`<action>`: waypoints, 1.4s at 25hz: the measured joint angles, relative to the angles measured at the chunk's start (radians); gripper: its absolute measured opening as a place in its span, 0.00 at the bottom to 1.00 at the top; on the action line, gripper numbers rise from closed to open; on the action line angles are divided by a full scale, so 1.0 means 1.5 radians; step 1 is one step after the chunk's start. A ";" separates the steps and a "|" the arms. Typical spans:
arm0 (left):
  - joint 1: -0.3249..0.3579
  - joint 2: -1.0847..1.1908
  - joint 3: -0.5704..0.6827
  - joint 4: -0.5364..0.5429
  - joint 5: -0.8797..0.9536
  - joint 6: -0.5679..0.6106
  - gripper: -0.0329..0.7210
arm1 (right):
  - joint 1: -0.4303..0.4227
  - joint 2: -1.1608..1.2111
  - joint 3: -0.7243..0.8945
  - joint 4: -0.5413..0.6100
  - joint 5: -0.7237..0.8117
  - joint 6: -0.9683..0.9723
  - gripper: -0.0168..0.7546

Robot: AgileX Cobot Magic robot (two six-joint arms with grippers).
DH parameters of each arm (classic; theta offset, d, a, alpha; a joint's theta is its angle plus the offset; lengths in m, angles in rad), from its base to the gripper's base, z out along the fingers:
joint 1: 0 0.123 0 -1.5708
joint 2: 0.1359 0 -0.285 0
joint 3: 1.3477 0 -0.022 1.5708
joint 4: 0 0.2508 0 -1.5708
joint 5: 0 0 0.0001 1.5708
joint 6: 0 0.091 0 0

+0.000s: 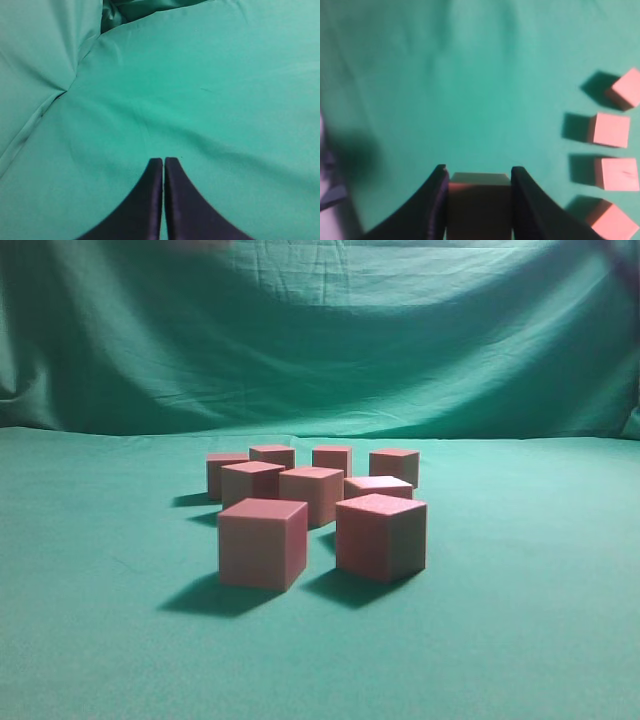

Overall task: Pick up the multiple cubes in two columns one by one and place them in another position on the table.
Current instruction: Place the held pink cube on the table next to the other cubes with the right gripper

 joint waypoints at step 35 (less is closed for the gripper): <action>0.000 0.000 0.000 0.000 0.000 0.000 0.04 | 0.018 0.253 -0.043 -0.063 -0.099 0.171 0.36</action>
